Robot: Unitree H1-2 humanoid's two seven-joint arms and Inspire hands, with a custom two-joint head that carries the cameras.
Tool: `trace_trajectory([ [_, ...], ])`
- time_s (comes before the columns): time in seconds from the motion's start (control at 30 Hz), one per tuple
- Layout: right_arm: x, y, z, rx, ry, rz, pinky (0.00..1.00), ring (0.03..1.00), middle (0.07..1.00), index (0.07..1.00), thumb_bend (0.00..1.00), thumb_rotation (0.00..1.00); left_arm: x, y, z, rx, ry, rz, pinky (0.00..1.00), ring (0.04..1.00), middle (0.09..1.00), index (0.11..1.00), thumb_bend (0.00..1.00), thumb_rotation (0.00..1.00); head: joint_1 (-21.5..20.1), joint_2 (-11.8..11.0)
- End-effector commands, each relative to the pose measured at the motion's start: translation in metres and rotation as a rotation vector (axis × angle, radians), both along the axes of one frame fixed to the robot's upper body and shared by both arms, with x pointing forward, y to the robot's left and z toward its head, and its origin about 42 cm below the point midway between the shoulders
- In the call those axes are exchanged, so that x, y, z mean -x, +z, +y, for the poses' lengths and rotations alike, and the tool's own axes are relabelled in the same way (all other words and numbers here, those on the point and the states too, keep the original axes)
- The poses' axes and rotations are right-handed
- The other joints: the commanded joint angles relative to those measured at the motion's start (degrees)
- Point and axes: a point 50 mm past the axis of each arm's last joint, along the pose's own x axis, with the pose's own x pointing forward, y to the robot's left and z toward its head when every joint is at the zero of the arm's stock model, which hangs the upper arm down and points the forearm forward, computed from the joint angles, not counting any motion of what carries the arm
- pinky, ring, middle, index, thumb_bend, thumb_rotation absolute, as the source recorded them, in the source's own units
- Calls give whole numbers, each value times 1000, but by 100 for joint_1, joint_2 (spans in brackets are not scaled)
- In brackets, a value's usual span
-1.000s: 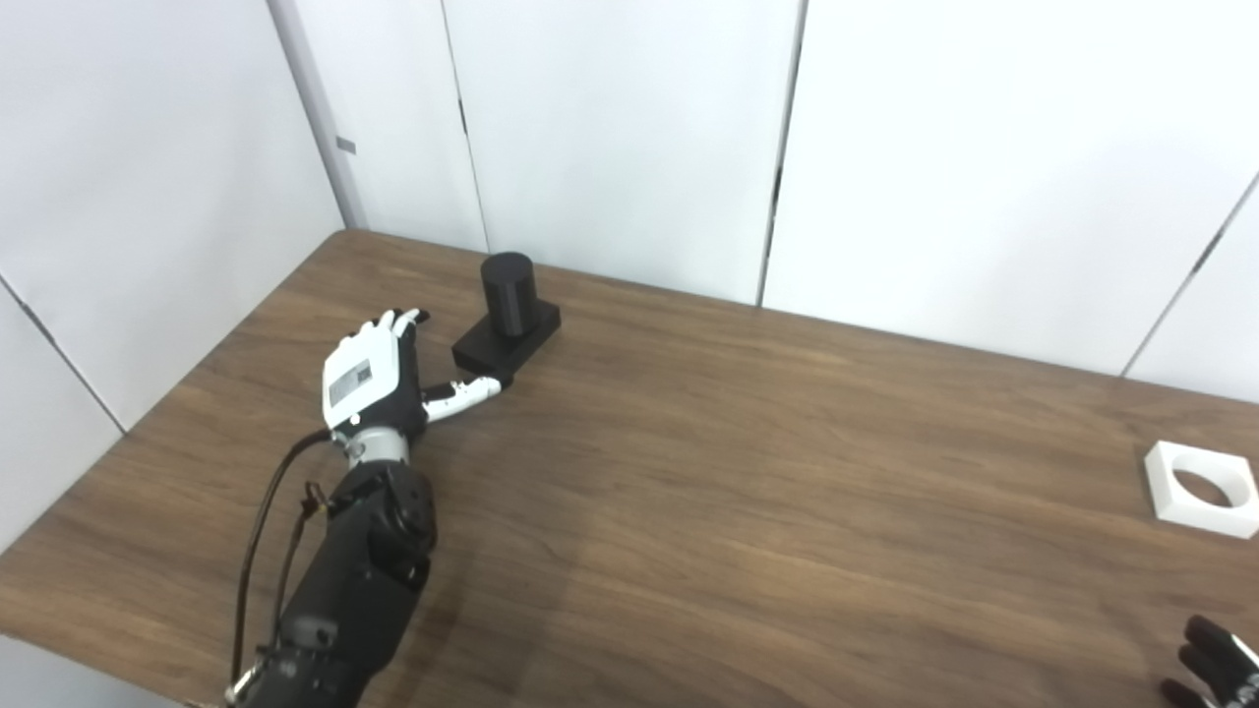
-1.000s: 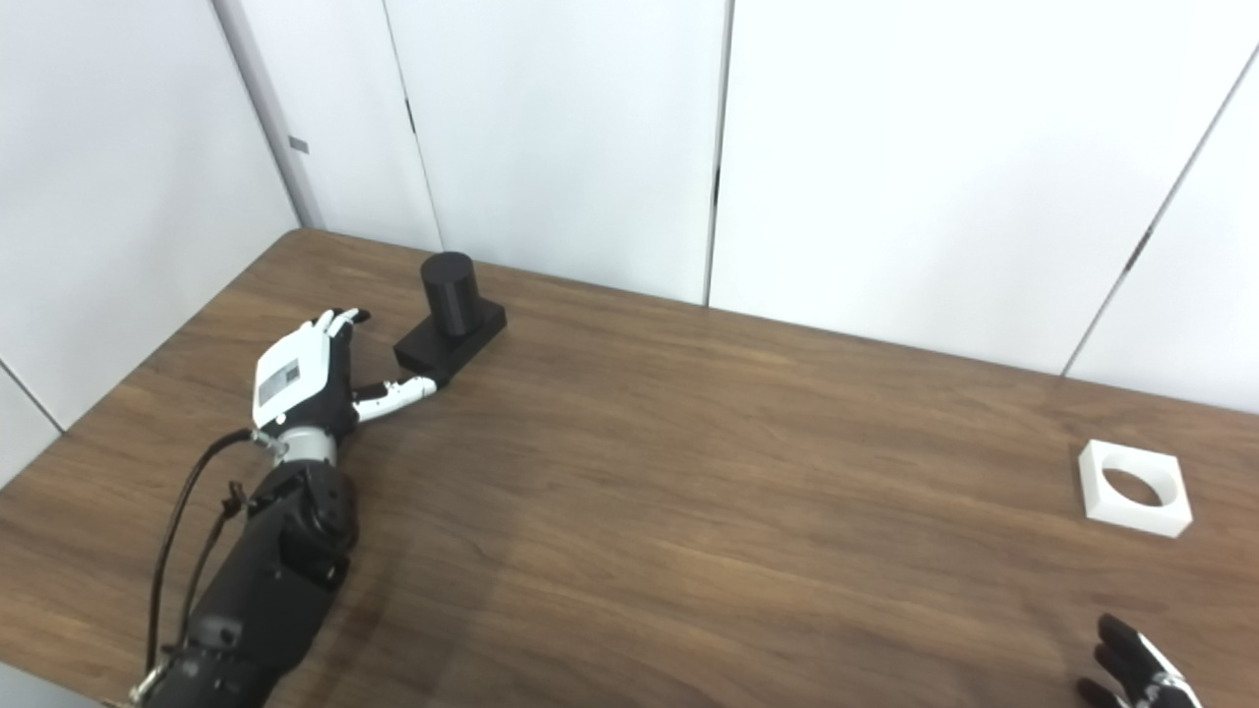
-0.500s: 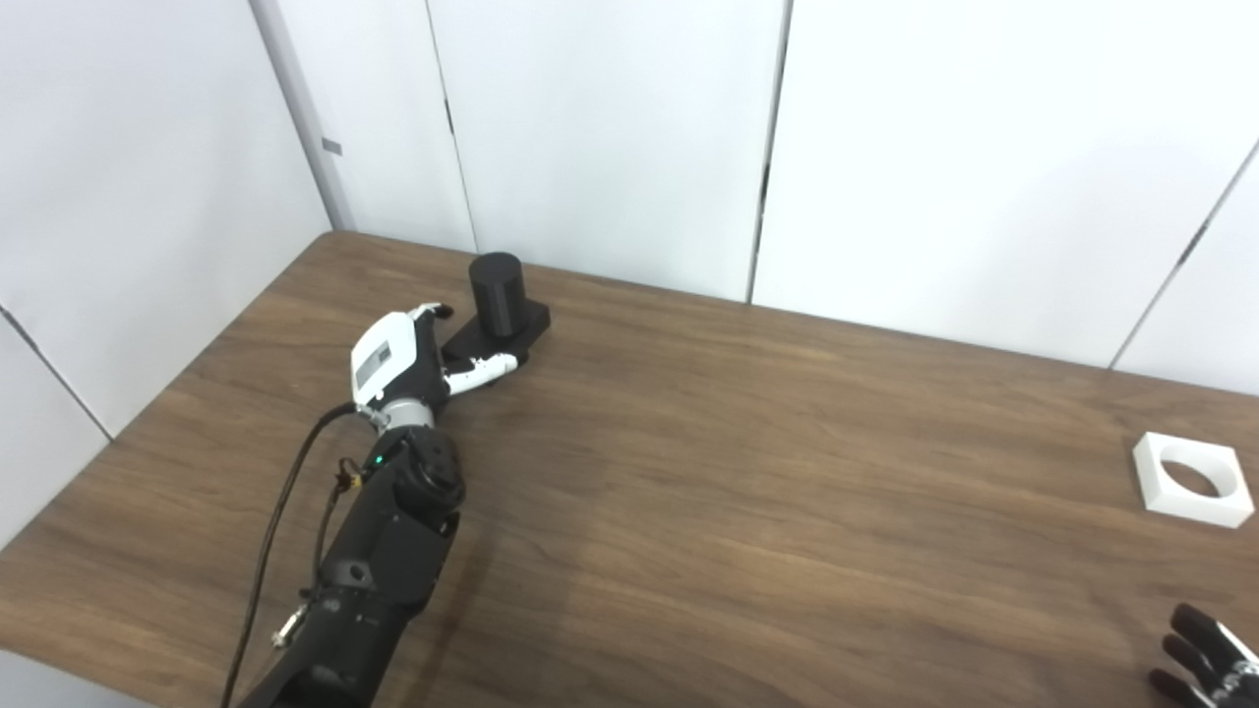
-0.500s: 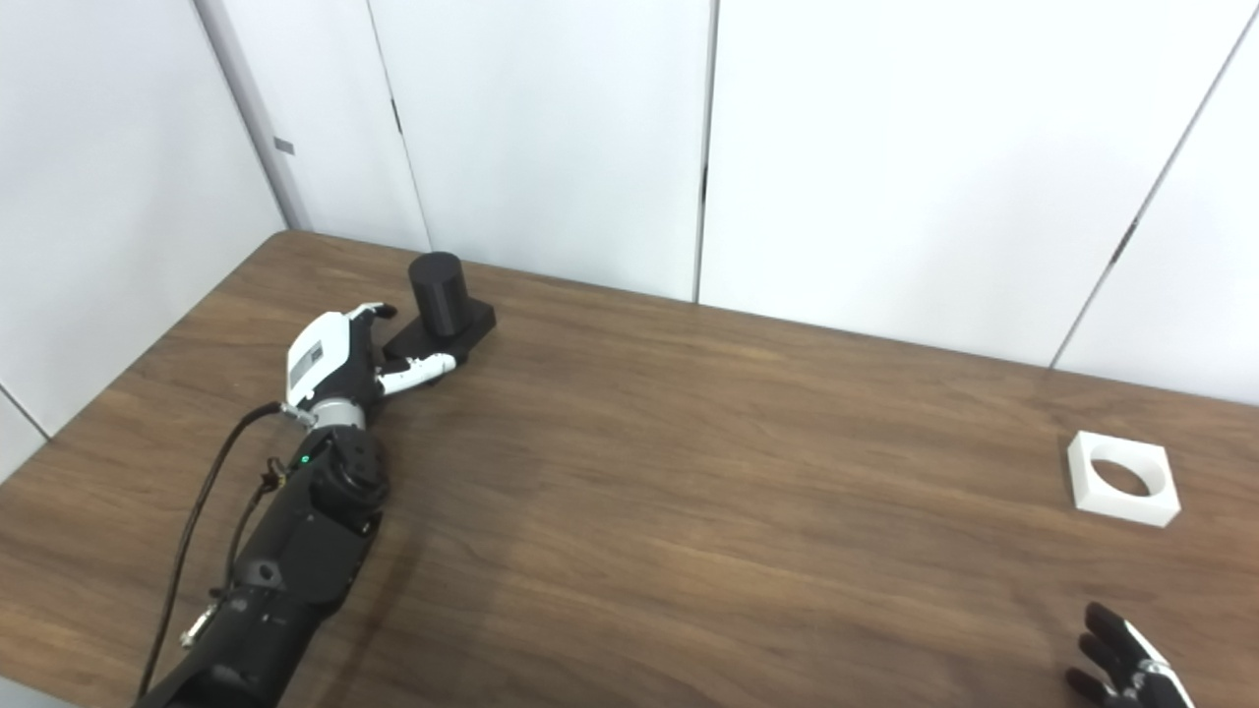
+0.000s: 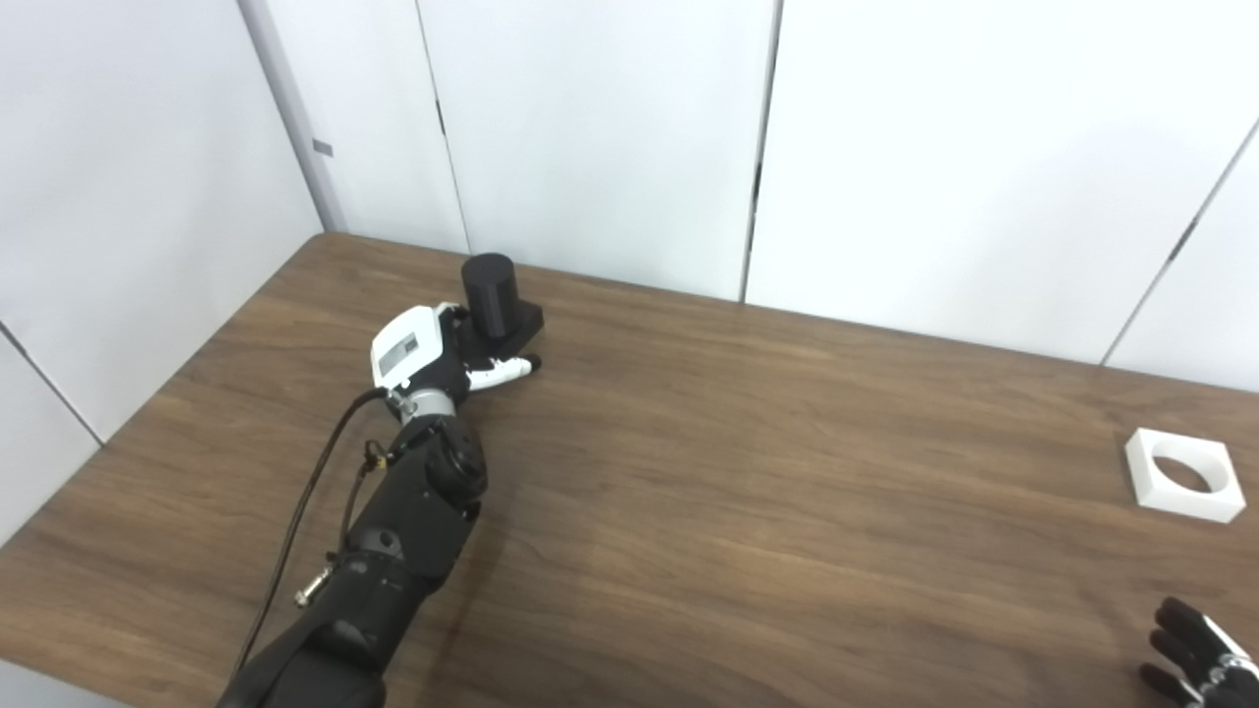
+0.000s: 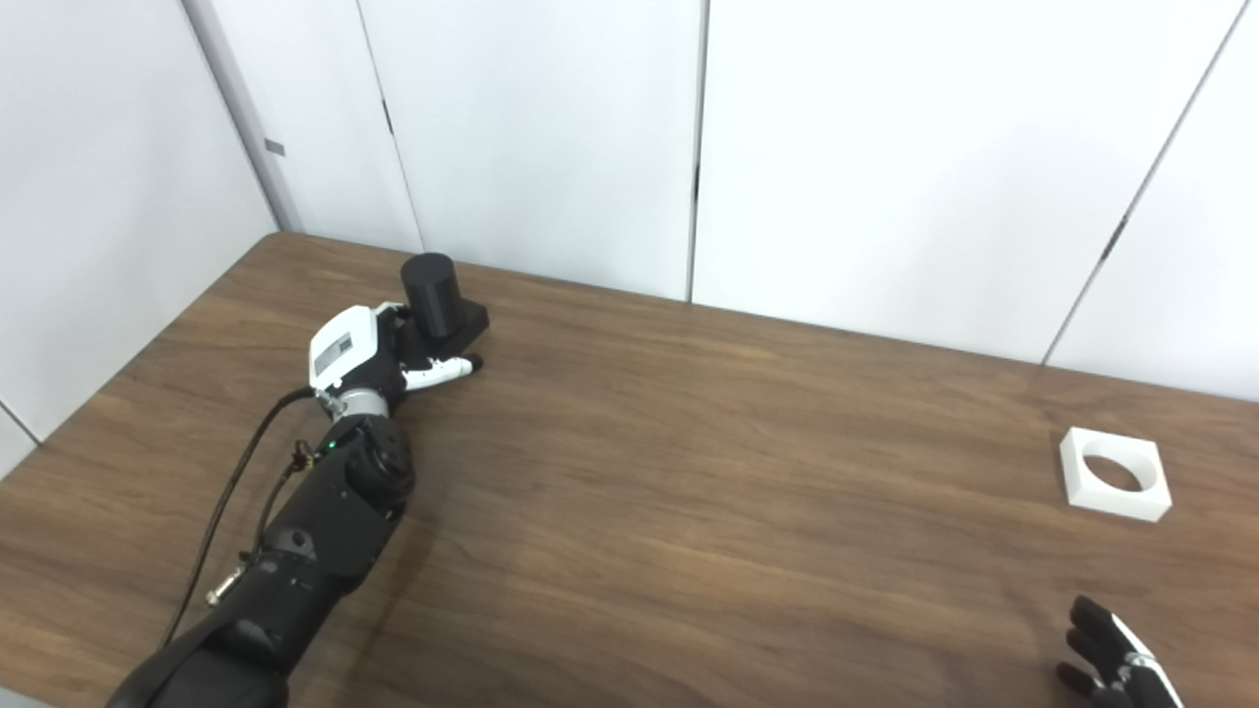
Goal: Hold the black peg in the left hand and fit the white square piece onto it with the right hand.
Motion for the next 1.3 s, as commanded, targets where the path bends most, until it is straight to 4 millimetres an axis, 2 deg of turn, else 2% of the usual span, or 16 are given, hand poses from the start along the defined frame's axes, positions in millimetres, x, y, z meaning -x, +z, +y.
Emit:
trace_trajectory([
  [0.0,-2,6,3,4,29,-46,787,866,869,836,664,939,-19,34,9,-107,18,-81,943,916,879,781,944,466,1,-10],
  [0.13,-2,6,3,18,31,-50,813,869,870,838,647,943,-19,29,11,-248,25,-42,974,925,887,763,920,464,-10,-2],
  [0.27,-2,5,1,11,37,-54,827,877,874,841,632,934,-17,25,14,-317,33,-21,999,947,892,748,902,469,-3,11],
  [0.4,-2,6,1,6,34,-49,798,875,876,840,651,938,-15,22,17,-336,47,-25,1000,938,871,696,884,437,22,25],
  [0.5,-1,7,0,-3,29,-42,812,885,882,840,661,939,-13,21,17,-347,52,-40,986,909,831,636,860,439,27,29],
  [0.57,-1,7,0,-6,28,-41,825,888,885,841,659,935,-12,21,17,-325,48,-72,978,892,809,577,838,379,27,33],
  [0.6,-1,7,0,-8,29,-41,824,887,885,842,657,935,-12,21,17,-310,43,-91,975,883,793,534,830,310,26,47],
  [0.63,-1,7,0,-11,29,-38,825,889,887,843,653,931,-11,21,17,-294,40,-106,985,880,779,503,649,173,26,47],
  [0.67,-1,7,0,-11,31,-40,832,895,892,846,654,930,-11,21,17,-279,37,-116,993,878,770,491,588,123,17,49],
  [0.73,-2,7,-1,-5,31,-42,830,892,892,847,635,932,-10,21,16,-265,36,-126,994,868,745,480,537,73,23,52],
  [0.93,-3,7,-2,-2,28,-39,828,895,895,852,635,940,-7,21,15,-228,28,-150,959,833,699,477,523,53,39,62],
  [1.27,-6,6,-4,-9,27,-32,838,901,897,849,640,930,2,23,9,-183,-37,-158,890,822,709,478,522,52,11,55],
])
